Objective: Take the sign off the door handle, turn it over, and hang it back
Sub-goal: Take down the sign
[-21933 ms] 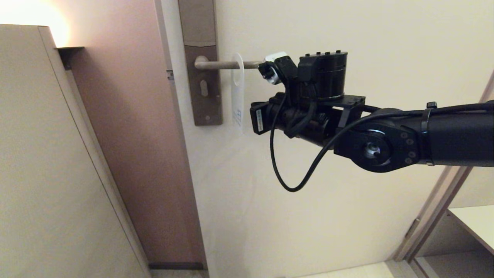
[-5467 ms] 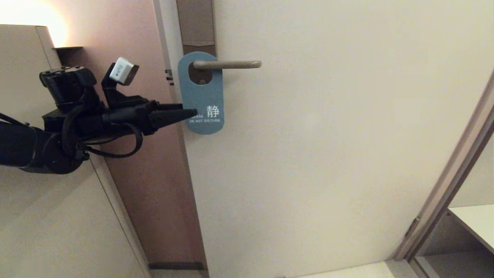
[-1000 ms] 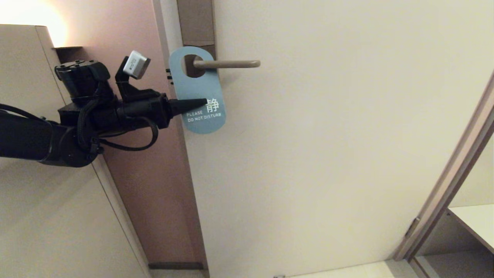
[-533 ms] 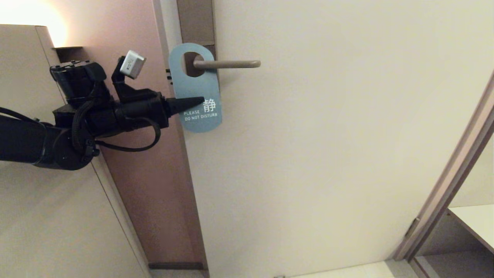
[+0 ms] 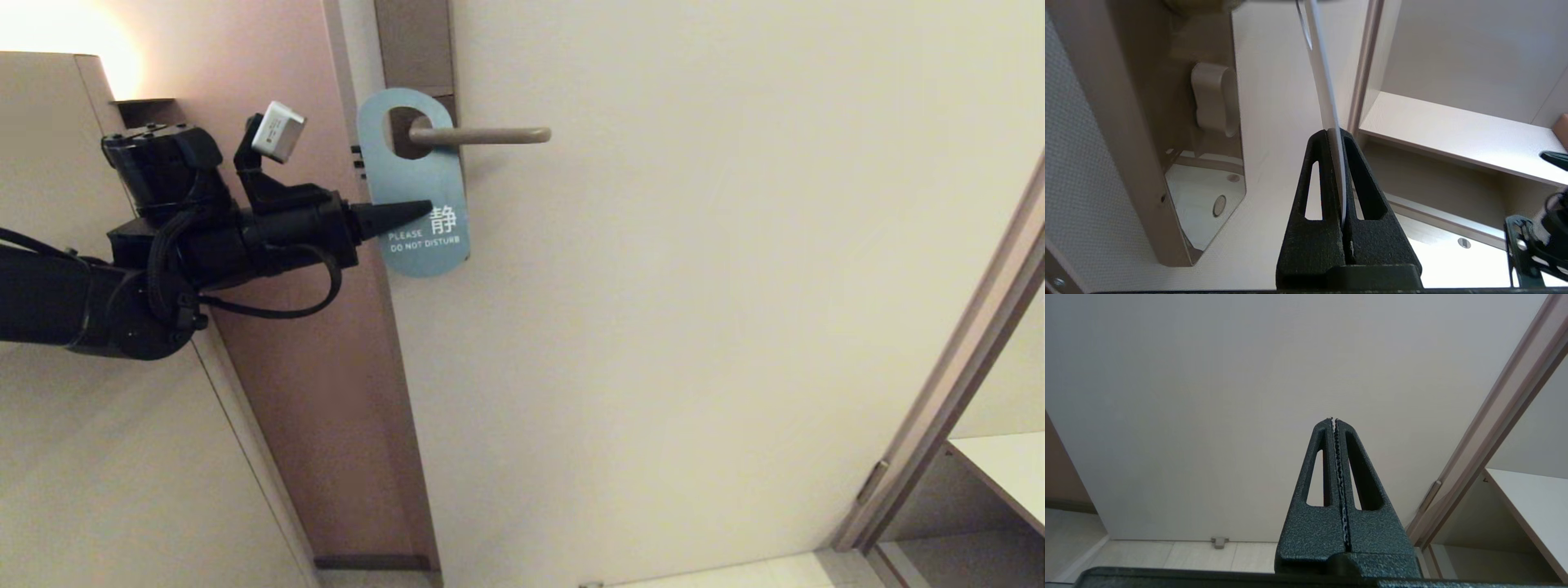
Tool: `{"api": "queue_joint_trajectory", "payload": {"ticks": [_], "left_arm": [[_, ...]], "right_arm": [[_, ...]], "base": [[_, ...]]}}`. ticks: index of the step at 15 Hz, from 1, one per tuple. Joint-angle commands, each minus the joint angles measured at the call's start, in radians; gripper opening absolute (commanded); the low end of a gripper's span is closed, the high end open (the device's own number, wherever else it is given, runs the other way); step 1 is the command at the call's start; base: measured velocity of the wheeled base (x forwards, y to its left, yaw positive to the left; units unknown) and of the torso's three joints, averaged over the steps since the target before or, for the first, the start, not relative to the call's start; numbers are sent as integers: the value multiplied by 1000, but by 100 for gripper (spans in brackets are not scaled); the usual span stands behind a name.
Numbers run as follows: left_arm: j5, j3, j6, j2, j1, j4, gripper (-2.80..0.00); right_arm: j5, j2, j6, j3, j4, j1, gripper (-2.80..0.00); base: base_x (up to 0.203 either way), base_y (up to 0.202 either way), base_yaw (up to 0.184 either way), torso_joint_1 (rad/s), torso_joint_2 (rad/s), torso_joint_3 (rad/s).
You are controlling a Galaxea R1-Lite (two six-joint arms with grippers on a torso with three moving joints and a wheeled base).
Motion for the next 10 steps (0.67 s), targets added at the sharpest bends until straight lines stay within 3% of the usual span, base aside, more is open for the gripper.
{"api": "queue_joint_trajectory", "payload": {"ticks": [1, 4, 10], "left_arm": [[10, 0, -1, -12, -5, -4, -280], [44, 41, 5, -38, -17, -2, -280], [94, 94, 77, -75, -31, 1, -280]], "right_arm": [[0, 1, 0, 0, 0, 0, -280], [0, 1, -1, 0, 0, -1, -280], [0, 1, -2, 0, 0, 0, -280]], "base": [[0, 0, 0, 0, 0, 0], [0, 0, 0, 0, 0, 0], [0, 0, 0, 0, 0, 0]]}}
